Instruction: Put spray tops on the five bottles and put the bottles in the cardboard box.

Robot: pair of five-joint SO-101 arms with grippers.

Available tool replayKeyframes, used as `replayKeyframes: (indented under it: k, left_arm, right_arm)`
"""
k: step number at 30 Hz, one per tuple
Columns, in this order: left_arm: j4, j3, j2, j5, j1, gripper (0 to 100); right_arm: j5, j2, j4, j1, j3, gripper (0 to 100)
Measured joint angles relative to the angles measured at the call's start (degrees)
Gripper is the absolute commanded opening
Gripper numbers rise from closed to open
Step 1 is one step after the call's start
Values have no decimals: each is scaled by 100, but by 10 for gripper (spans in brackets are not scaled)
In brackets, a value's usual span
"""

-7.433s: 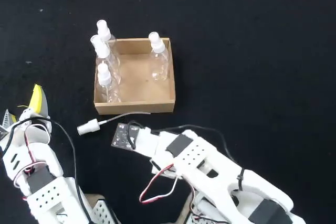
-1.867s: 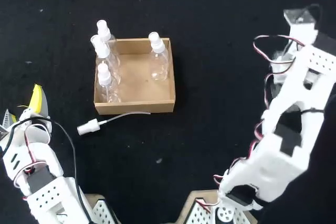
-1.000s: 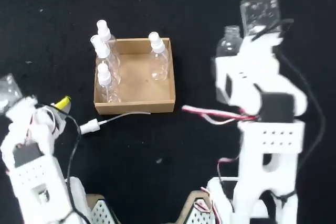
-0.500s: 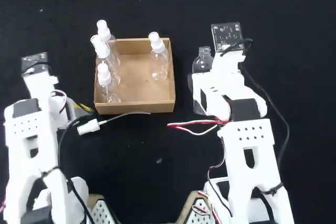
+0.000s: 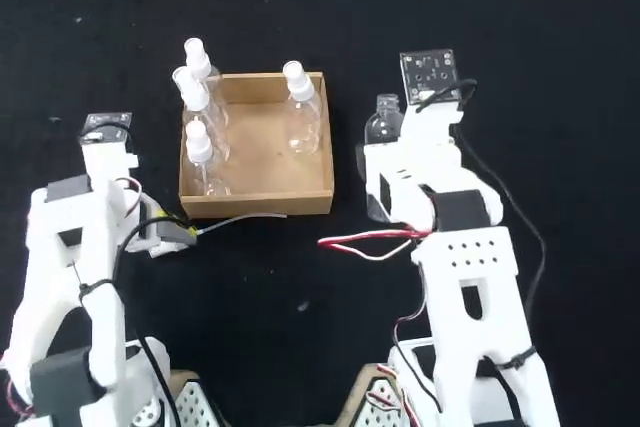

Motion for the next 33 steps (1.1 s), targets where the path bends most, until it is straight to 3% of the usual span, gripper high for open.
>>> replayKeyframes:
  k: [8, 16, 19, 23, 27, 33]
  left_arm:
    - [-1134, 782, 9, -35, 53, 300]
    - [-1231, 879, 9, -35, 53, 74]
    - [-1231, 870, 9, -114, 53, 34]
    - [-1213, 862, 0, -730, -176, 33]
    - [-624, 492, 9, -1503, -993, 33]
    - [352, -519, 79, -3385, -2180, 37]
  right_arm:
    - [0, 0, -141, 0, 53, 11]
    - [0, 0, -149, 0, 53, 11]
    - [0, 0, -149, 0, 53, 11]
    - [0, 0, -149, 0, 53, 11]
    - [0, 0, -149, 0, 53, 11]
    - [0, 0, -149, 0, 53, 11]
